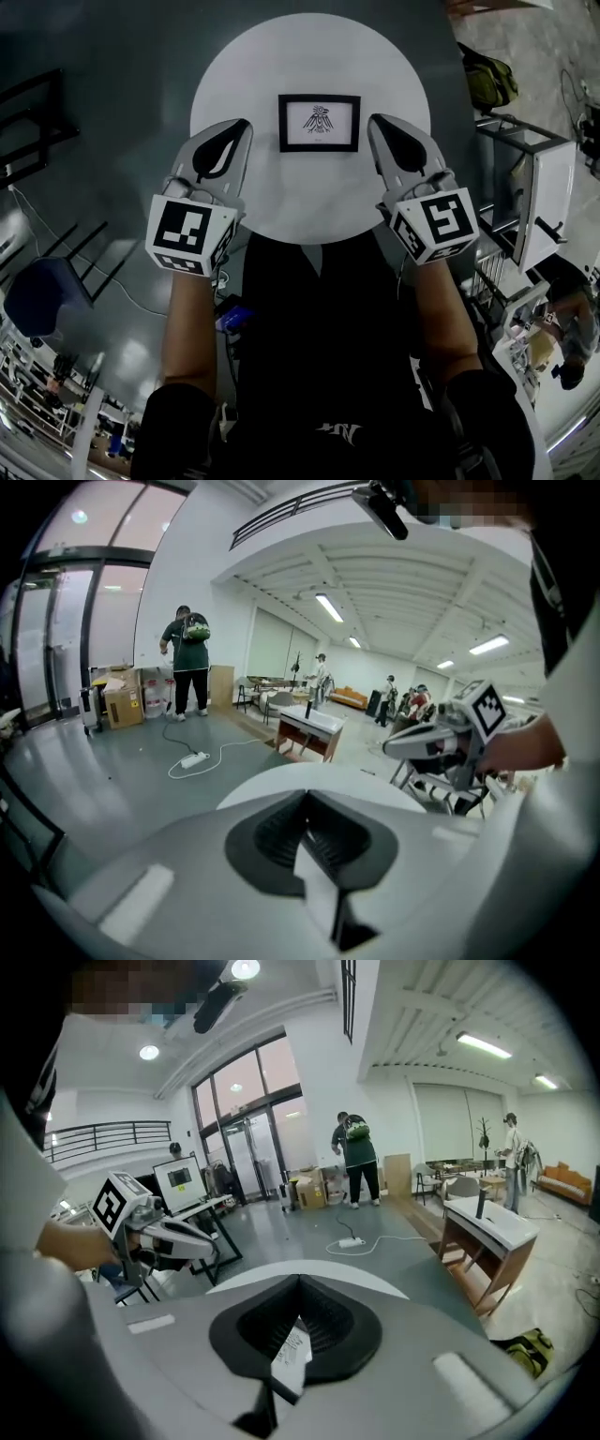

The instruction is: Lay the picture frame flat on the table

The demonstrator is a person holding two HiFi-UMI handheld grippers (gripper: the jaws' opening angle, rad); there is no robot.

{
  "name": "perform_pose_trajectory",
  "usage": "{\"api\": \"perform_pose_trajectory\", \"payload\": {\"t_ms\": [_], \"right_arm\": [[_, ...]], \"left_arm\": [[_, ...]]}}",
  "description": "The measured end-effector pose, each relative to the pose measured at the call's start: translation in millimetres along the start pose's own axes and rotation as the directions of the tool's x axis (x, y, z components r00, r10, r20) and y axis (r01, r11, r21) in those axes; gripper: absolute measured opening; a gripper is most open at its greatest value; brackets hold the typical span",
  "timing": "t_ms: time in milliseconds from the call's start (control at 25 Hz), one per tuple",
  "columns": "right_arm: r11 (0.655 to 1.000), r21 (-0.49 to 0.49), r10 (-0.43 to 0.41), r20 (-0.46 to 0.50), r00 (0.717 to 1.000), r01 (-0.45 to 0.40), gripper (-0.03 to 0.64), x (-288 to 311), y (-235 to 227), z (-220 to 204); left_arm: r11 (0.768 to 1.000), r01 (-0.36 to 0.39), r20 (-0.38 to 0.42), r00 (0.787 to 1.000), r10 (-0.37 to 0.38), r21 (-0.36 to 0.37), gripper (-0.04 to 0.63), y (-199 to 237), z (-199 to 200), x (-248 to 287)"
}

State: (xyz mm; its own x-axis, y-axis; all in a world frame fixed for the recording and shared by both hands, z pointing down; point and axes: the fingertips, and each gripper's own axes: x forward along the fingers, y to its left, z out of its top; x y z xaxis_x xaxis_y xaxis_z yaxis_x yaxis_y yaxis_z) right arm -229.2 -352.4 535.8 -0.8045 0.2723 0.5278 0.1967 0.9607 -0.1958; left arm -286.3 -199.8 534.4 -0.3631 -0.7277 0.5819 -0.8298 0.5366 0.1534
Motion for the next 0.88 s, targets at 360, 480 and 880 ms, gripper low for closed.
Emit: {"api": "perform_pose_trajectory", "payload": {"t_ms": [360, 480, 880], "right_arm": [[0.987, -0.020, 0.160, 0.149, 0.976, -0.159, -0.002, -97.1, 104.1, 131.1], [0.978, -0.092, 0.201, 0.204, 0.958, -0.185, -0.002, -130.4, 141.9, 161.8], [0.960, -0.174, 0.273, 0.386, 0.881, -0.221, -0.002, -222.4, 240.8, 234.4]], "left_arm": [[0.984, 0.145, 0.143, 0.977, -0.159, 0.100, 0.003, -42.3, 99.5, -128.0], [0.973, 0.175, 0.166, 0.966, -0.199, 0.152, 0.003, -53.7, 116.2, -169.1], [0.931, 0.249, 0.275, 0.906, -0.320, 0.265, 0.003, -63.0, 164.0, -311.4]]}}
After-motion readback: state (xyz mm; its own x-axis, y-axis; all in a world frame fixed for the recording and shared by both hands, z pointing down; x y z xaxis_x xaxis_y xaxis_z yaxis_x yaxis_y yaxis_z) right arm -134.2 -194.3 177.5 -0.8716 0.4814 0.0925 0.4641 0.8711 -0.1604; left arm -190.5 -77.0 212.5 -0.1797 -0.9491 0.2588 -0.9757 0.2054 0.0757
